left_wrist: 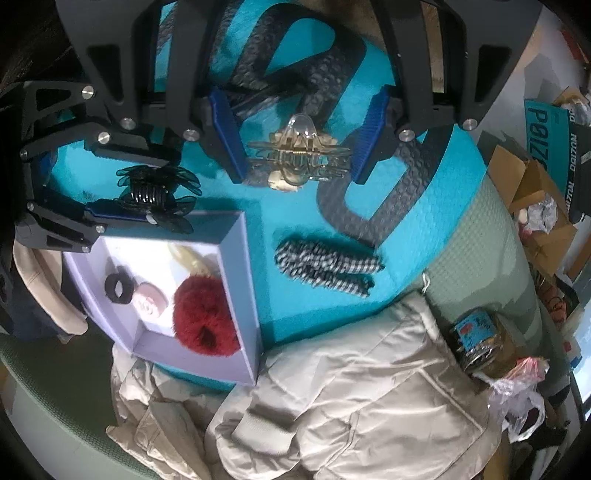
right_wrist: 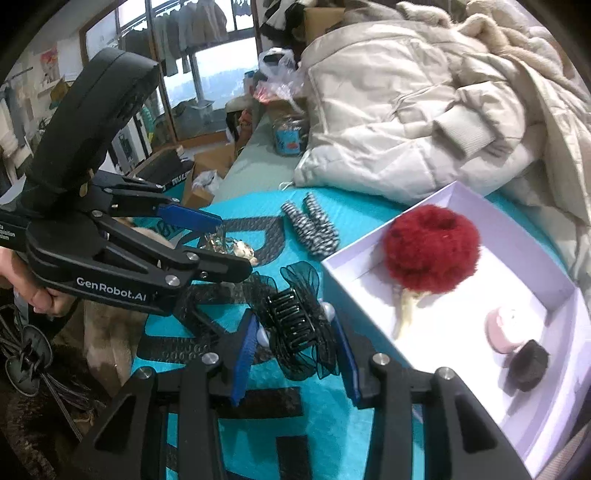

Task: Organize objects
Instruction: 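Carry the bear clip with left tool while right tool carries claw clip into box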

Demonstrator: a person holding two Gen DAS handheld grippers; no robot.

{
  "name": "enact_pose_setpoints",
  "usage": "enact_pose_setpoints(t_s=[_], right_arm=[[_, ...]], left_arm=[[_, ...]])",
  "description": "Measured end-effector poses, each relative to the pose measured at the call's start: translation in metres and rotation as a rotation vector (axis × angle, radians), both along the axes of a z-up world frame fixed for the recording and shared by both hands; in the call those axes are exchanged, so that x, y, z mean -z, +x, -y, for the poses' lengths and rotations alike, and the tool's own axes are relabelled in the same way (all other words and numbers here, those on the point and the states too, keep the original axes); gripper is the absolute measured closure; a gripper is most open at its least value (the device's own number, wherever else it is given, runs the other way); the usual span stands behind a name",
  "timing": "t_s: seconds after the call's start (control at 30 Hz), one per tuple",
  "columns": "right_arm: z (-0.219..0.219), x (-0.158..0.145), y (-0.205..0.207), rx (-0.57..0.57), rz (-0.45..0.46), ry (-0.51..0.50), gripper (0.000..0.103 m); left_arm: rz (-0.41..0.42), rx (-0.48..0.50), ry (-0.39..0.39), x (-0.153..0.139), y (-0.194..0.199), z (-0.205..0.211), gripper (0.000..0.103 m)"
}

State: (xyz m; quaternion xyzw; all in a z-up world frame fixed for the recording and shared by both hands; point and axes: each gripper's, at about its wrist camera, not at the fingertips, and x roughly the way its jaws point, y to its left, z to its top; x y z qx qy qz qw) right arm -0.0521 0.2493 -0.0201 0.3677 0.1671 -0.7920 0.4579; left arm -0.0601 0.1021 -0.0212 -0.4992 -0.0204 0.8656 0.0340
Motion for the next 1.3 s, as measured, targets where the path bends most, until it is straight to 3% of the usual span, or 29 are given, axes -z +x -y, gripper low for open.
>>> enact_pose_setpoints(t_s=[0.5,1.3], right_arm=[[-0.043,-0.024,-0.017,0.114,-0.066,-0.037,0.062],[-0.108,-0.035,-0.047,0.309,-0.097,-0.041,0.062]], left_arm=[[-0.064,0.092,-0.001,-0.027,-0.020,-0.048,0.046],[-0.080,0.244,0.031,-0.024,-0.066,-0.133,0.046]])
